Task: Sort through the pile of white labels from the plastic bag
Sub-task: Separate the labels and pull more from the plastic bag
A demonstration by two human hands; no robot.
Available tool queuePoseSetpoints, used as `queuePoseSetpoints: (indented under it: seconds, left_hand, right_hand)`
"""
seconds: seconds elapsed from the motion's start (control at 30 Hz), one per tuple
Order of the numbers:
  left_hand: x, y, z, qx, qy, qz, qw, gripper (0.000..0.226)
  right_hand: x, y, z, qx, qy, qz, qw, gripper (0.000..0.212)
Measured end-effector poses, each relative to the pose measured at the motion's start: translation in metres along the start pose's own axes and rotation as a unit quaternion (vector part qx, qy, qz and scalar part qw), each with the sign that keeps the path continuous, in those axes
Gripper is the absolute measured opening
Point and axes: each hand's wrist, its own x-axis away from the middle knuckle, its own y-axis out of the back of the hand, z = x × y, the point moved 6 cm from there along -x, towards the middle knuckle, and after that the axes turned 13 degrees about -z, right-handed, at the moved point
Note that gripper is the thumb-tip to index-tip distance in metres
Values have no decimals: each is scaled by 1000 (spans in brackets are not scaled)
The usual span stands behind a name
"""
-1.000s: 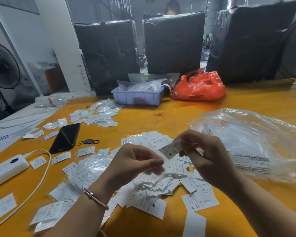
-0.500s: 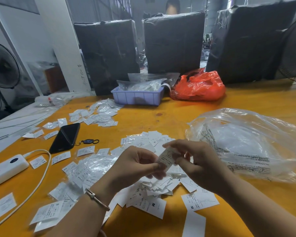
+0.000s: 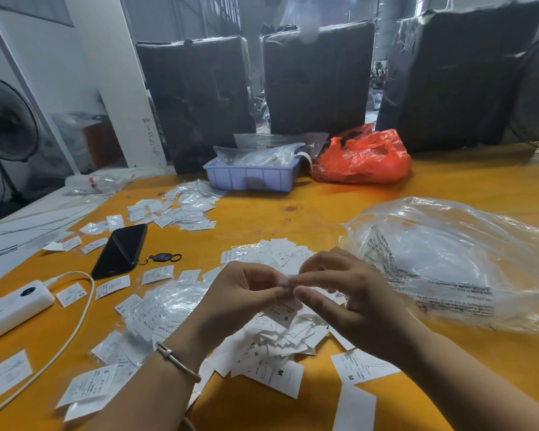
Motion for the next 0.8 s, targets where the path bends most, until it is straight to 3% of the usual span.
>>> queuePoseSetpoints:
  seconds: [0.13,0.27,0.43,0.57,0.67,0.8]
  left_hand:
    - [-1,2,0,7,13,-1,1000,18]
    - [-5,16,0,4,24,-42,999,8]
    - [-11,41,6,-88,31,-132,987,11]
    - [-15,69,15,-214,48,-249,943,17]
    - [-14,83,21,-340,76,-257,901,18]
    - [-13,92,23,-409,112,-241,873,20]
  right_hand:
    - [-1,9,-17,23,-56,-54,997,38]
    - [-6,44,-45,218,-117,-192,950,14]
    - [1,58,-88,375,-247,-92,889,18]
    - [8,58,-109,459,-299,15,836,35]
    - [13,58,-118,486,-313,54,814,35]
    - [12,59,-122,503,-290,54,812,17]
